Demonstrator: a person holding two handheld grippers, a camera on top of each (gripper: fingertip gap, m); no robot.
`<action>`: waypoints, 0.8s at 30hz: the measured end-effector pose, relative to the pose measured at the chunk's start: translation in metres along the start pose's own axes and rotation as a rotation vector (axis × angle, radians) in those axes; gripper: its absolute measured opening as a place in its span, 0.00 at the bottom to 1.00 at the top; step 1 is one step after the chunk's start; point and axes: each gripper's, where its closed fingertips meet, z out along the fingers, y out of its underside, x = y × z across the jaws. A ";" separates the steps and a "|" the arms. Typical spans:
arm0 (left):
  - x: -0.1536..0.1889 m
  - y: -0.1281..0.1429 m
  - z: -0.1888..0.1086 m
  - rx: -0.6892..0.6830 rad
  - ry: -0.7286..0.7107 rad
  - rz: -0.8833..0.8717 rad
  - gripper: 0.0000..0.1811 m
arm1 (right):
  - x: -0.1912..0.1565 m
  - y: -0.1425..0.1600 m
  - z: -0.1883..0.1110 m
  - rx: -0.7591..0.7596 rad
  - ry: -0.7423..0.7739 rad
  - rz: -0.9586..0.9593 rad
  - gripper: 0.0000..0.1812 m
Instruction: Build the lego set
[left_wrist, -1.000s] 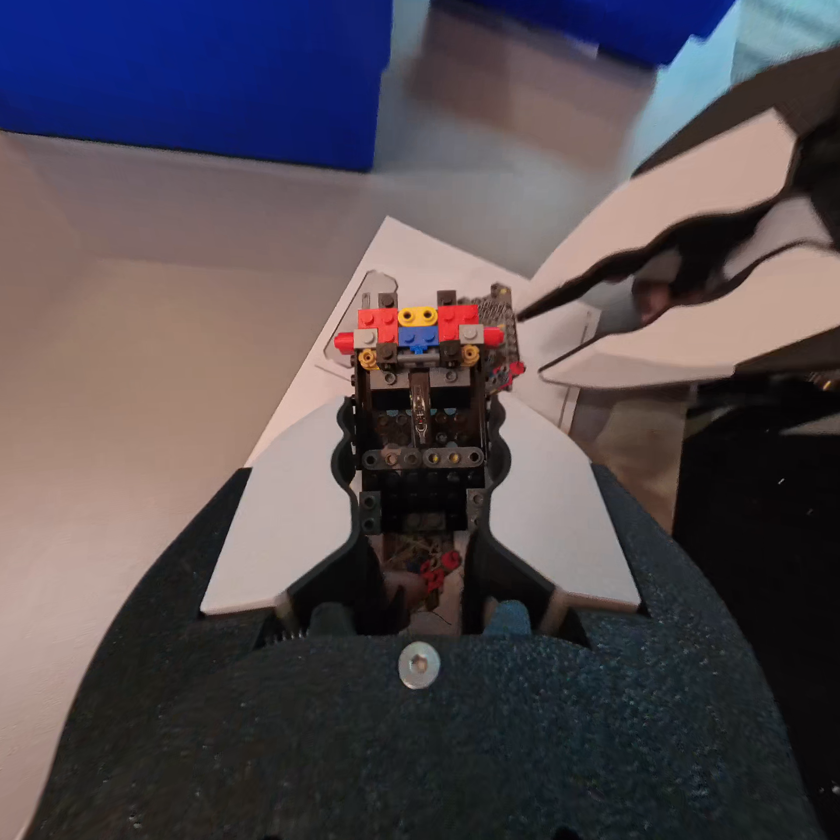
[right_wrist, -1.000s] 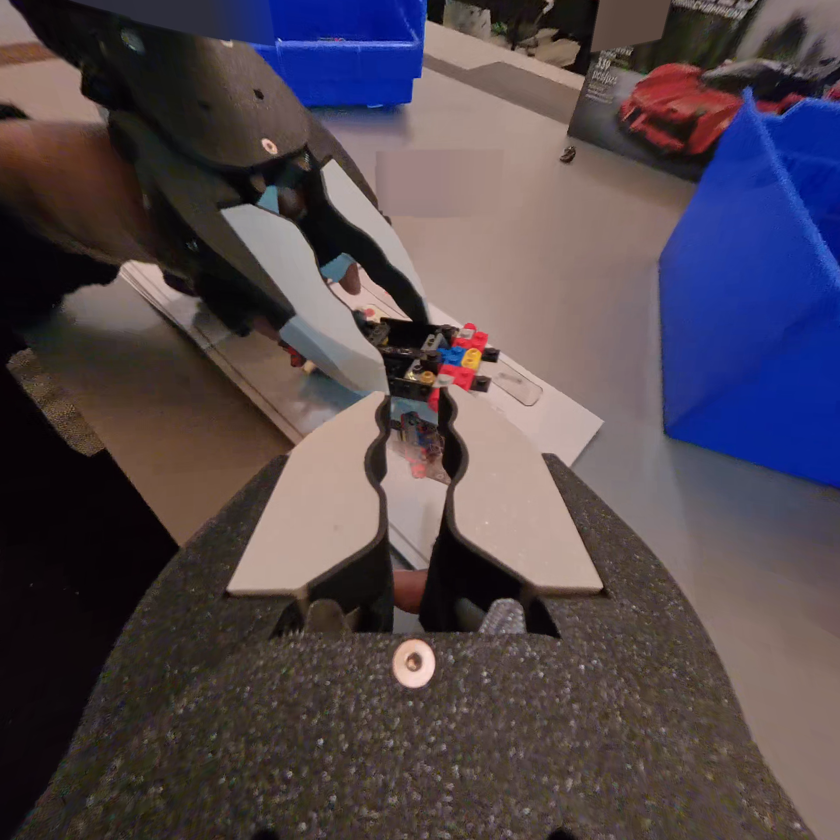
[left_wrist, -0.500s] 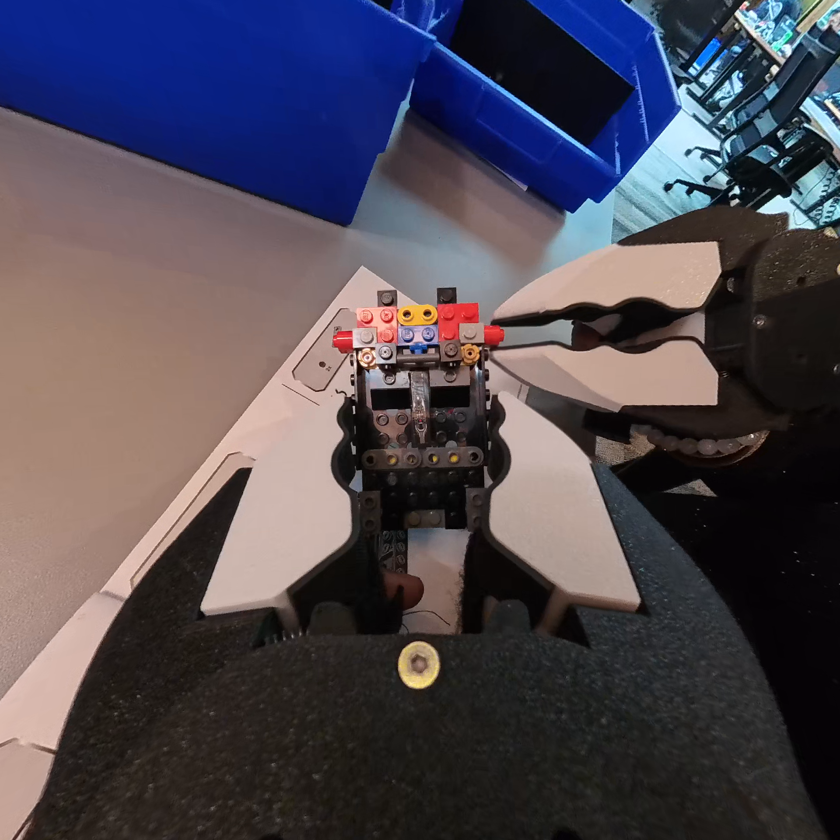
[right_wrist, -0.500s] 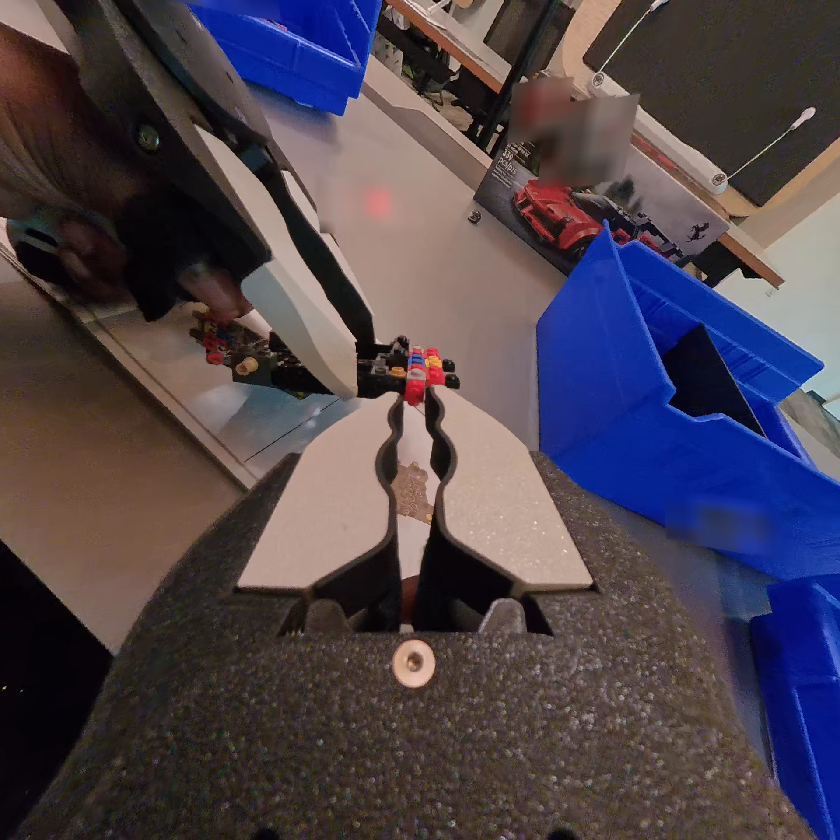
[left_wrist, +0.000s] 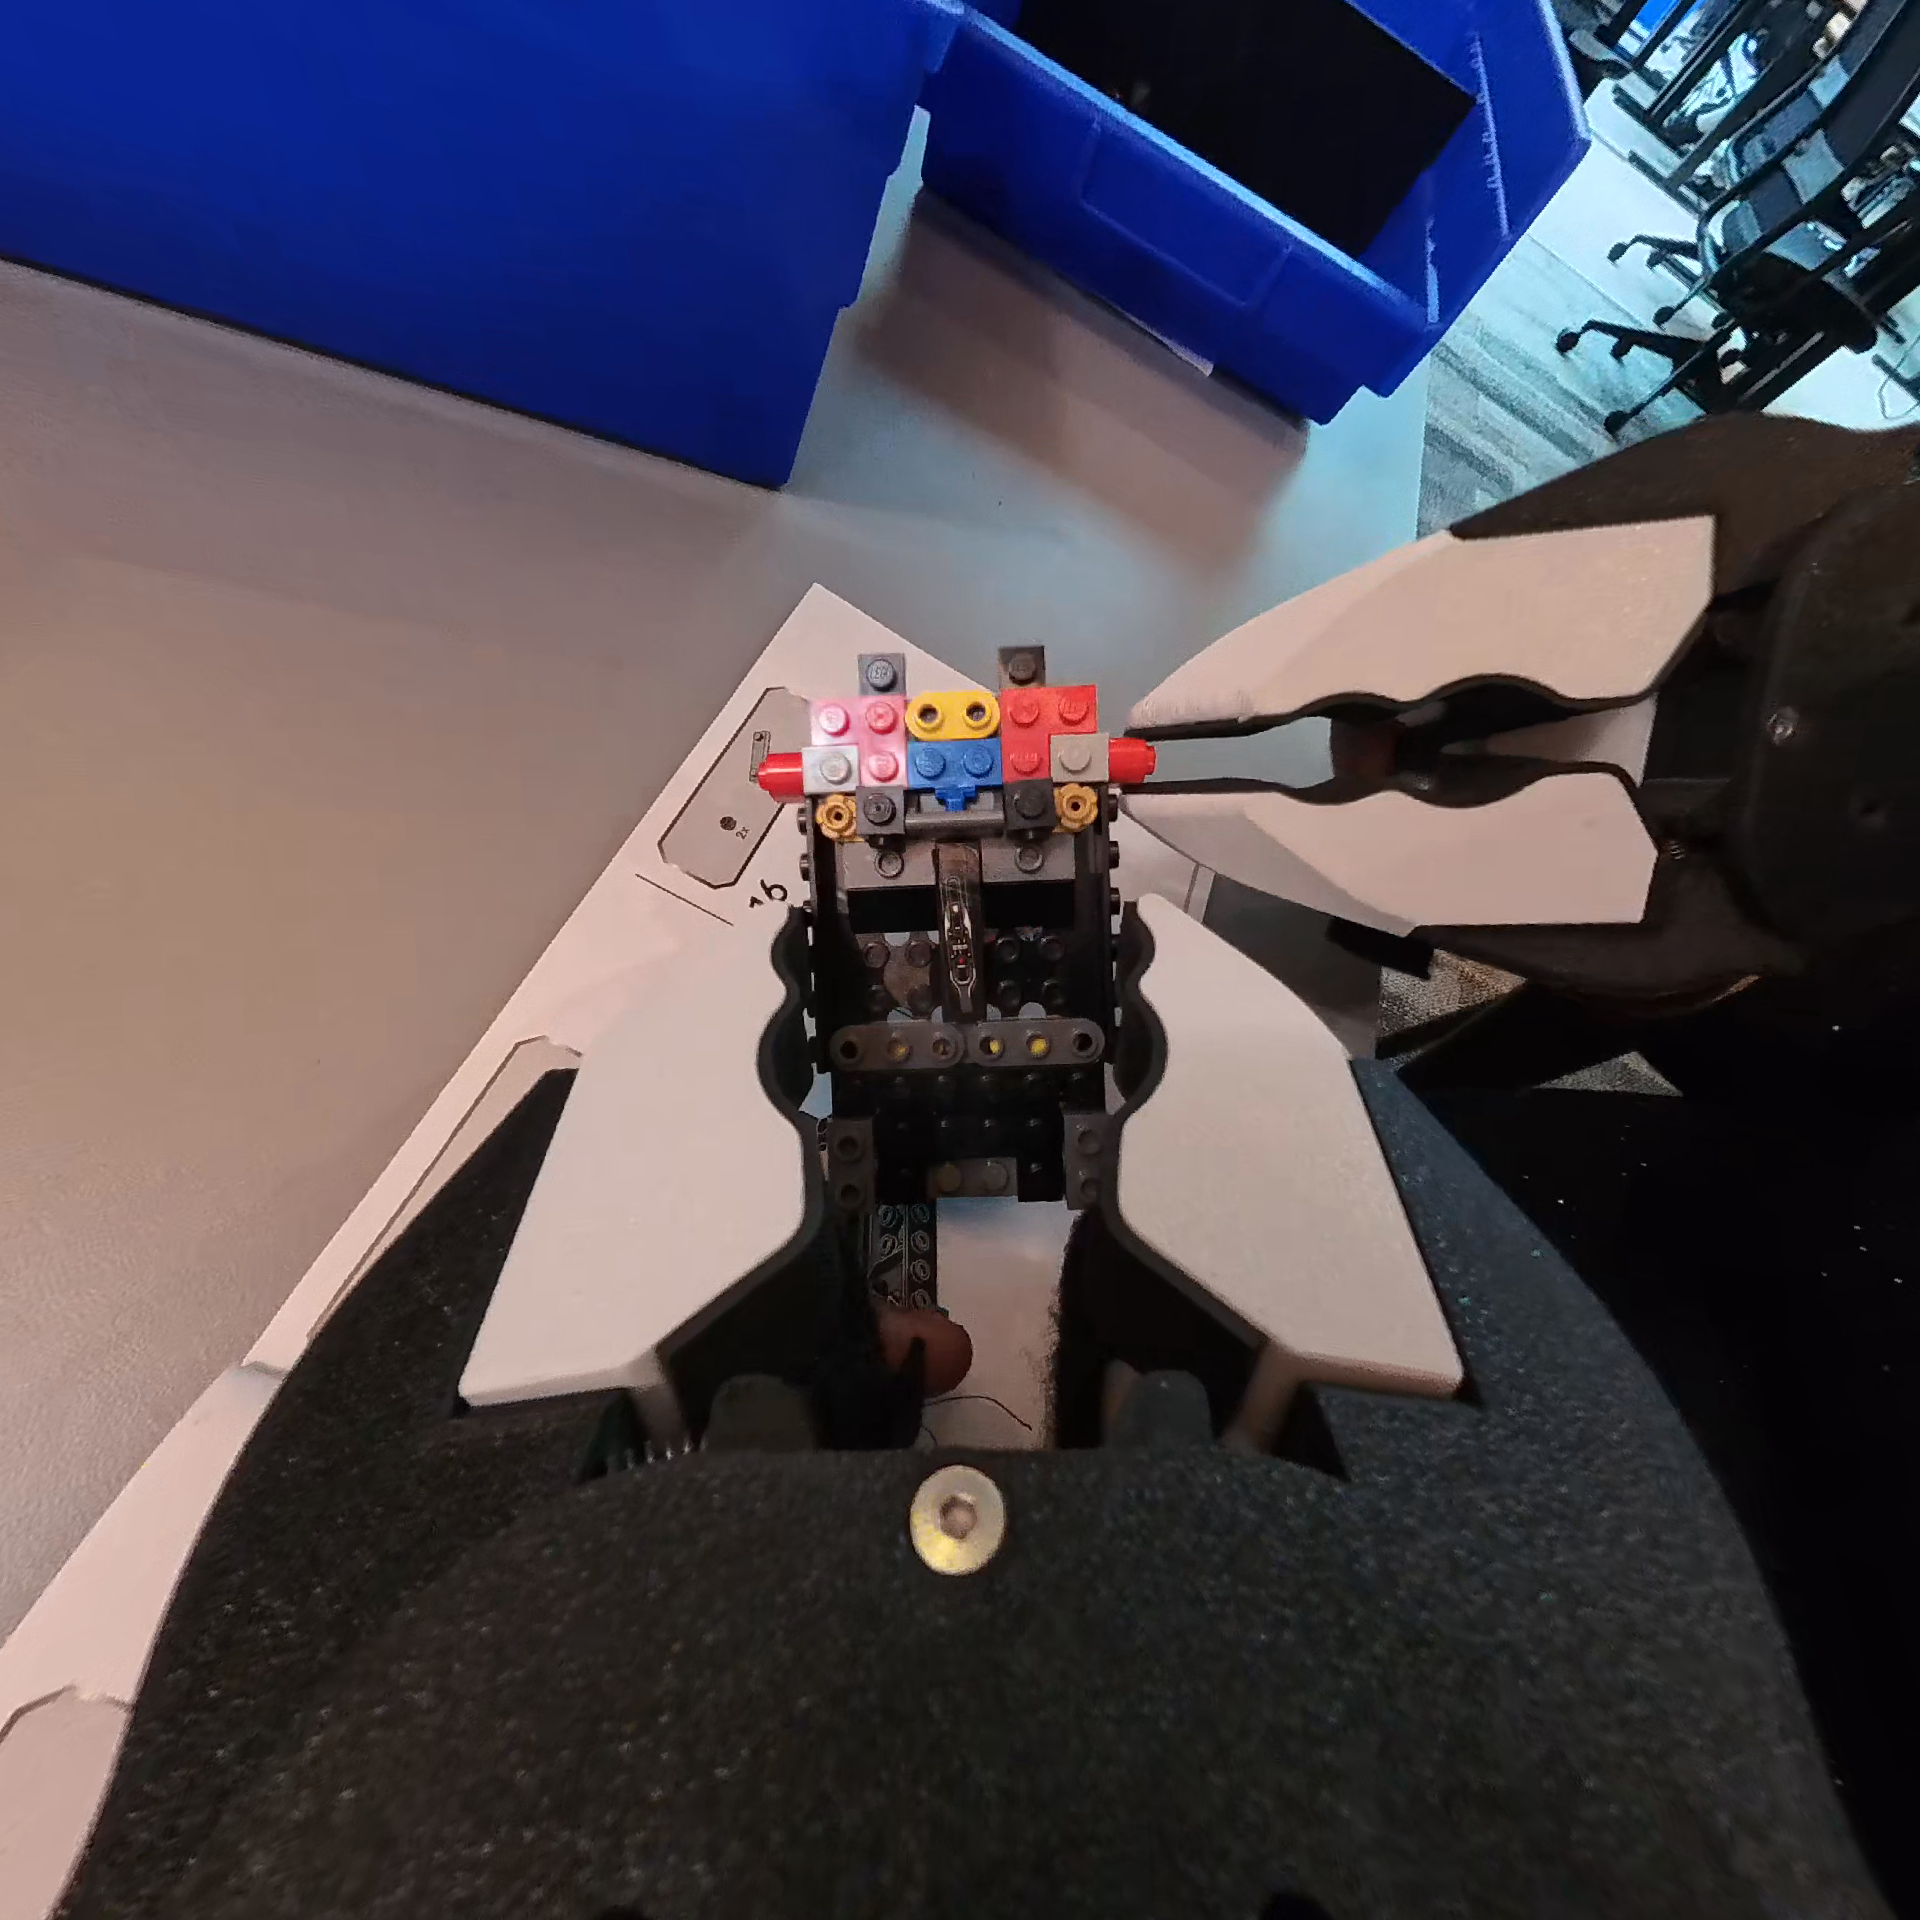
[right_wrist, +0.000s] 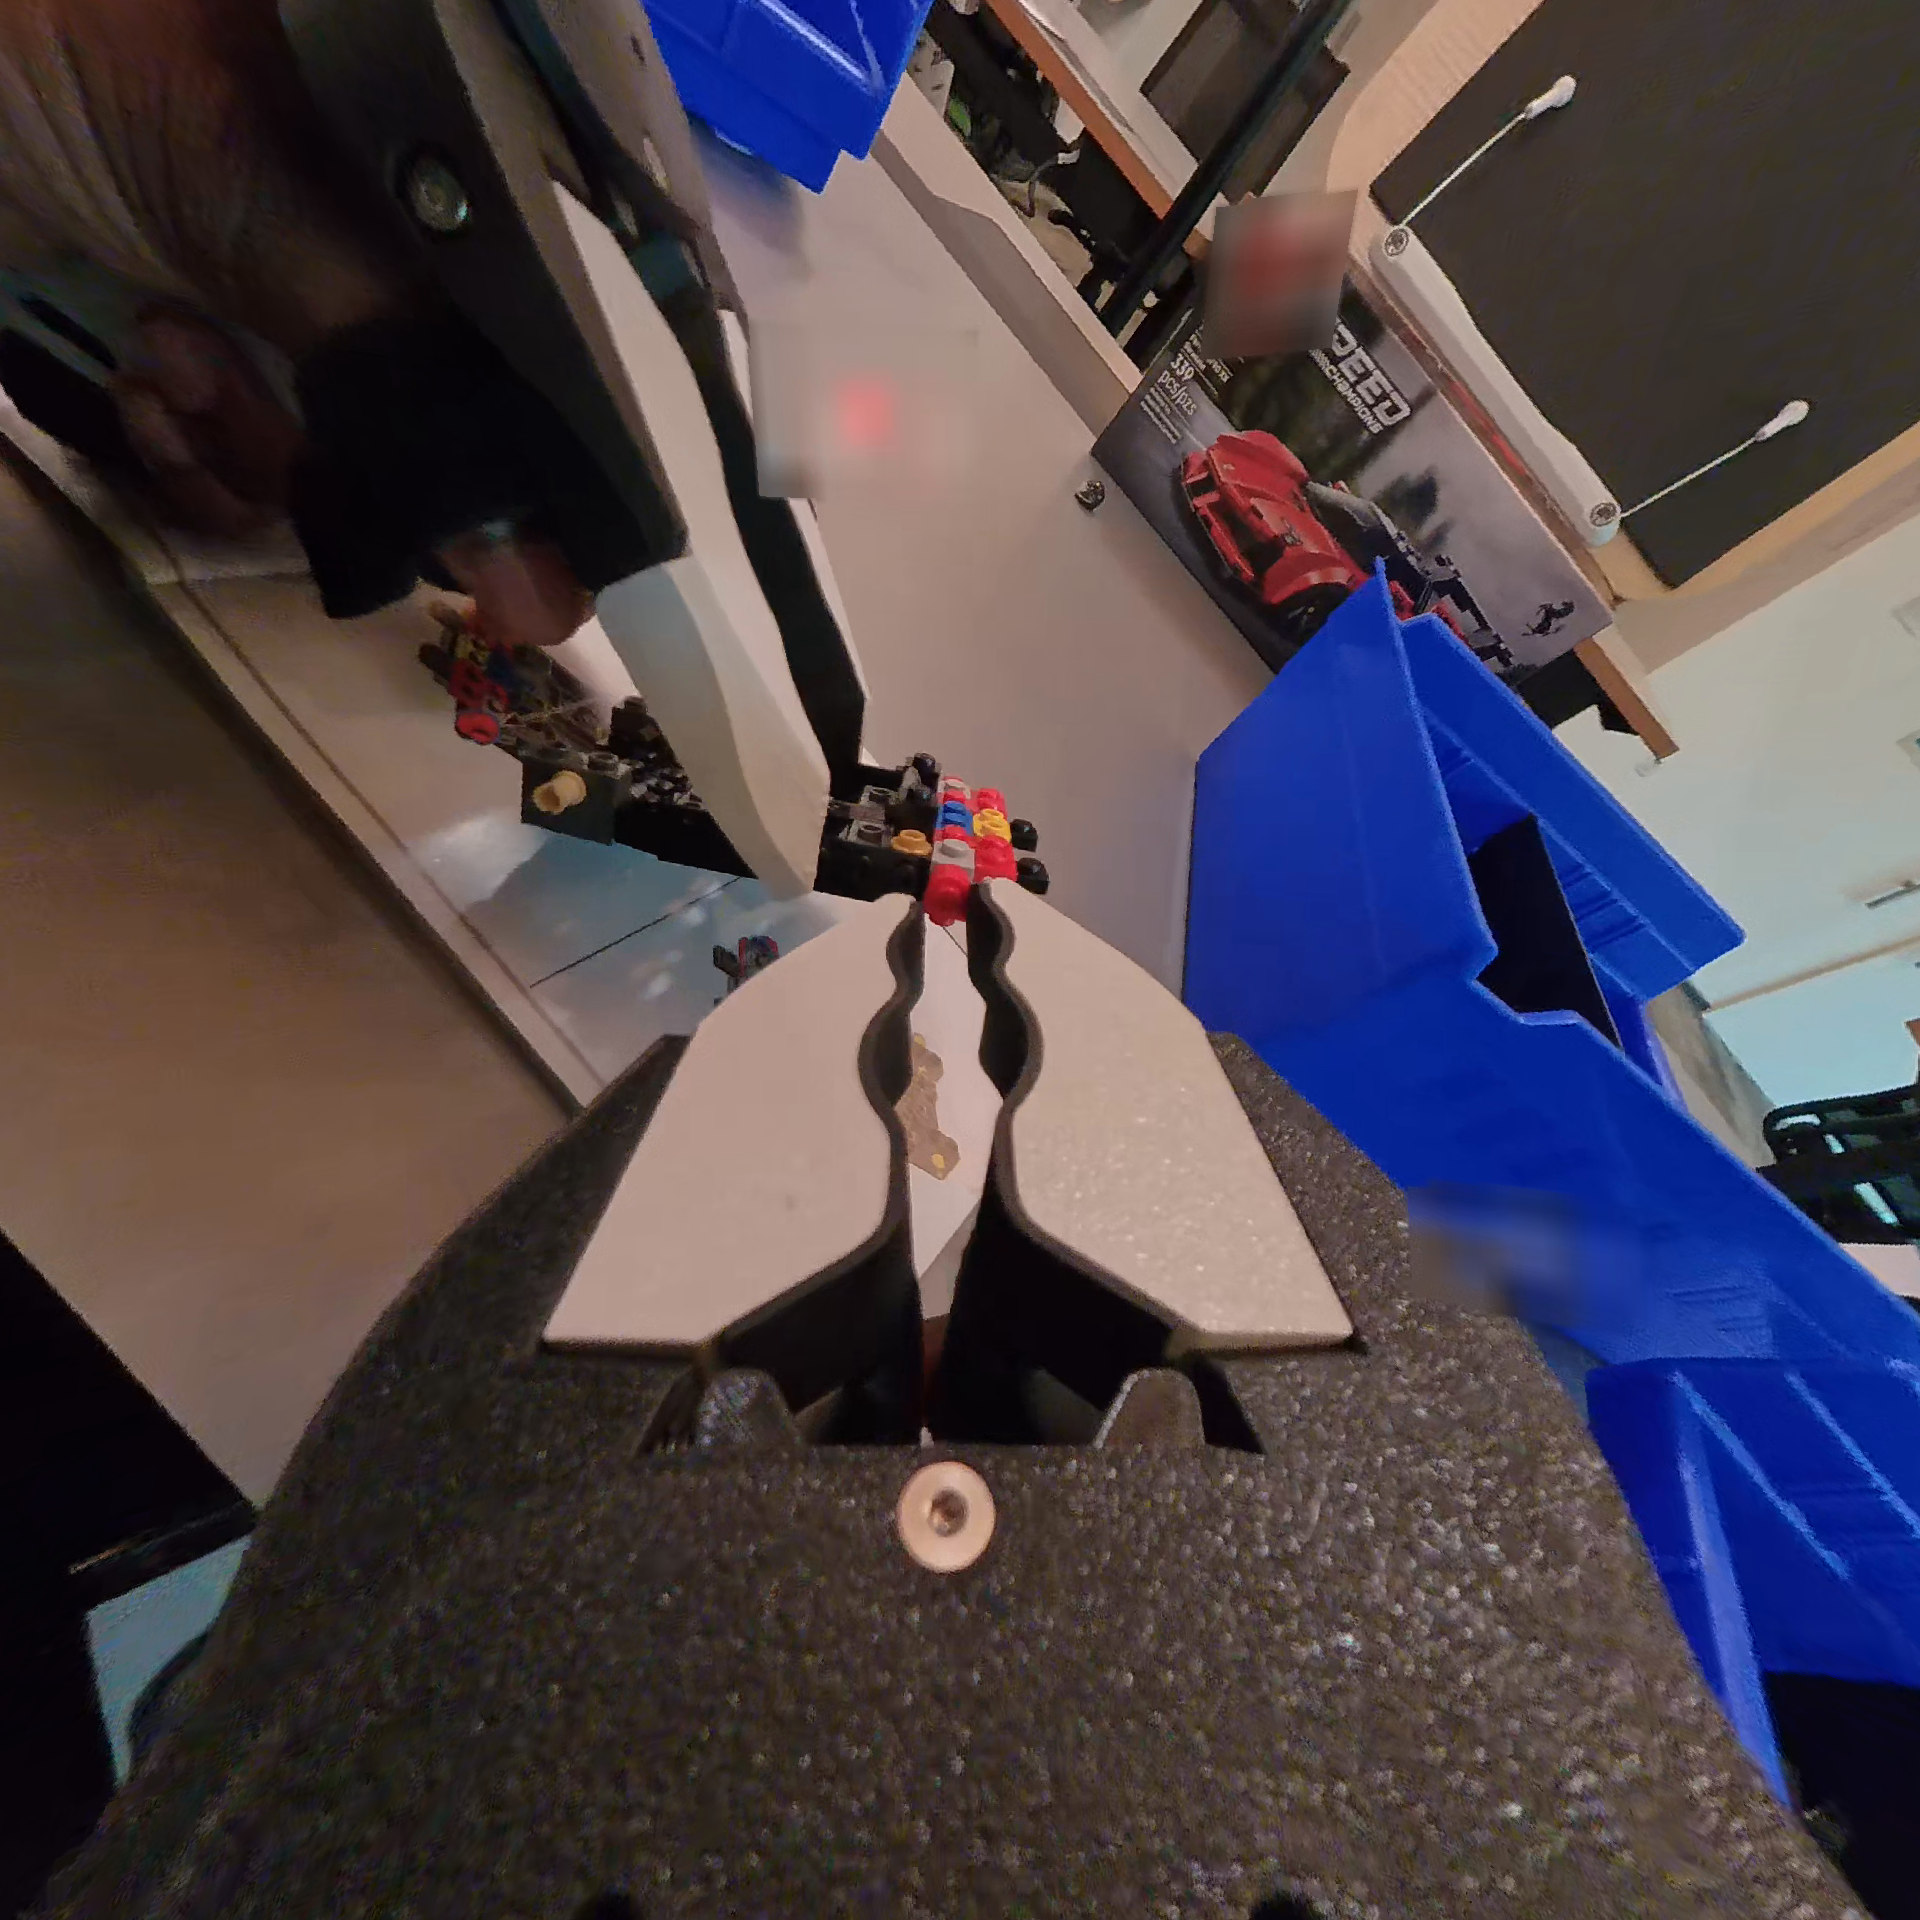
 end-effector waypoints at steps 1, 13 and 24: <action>0.000 0.000 0.000 -0.004 0.000 0.002 0.31 | 0.000 0.001 0.000 -0.004 0.003 -0.020 0.05; 0.000 0.002 0.002 -0.020 -0.010 0.019 0.31 | -0.001 0.004 -0.001 -0.017 0.017 -0.095 0.05; 0.000 0.003 0.003 -0.028 -0.009 0.025 0.31 | -0.002 0.005 -0.002 -0.032 0.031 -0.175 0.04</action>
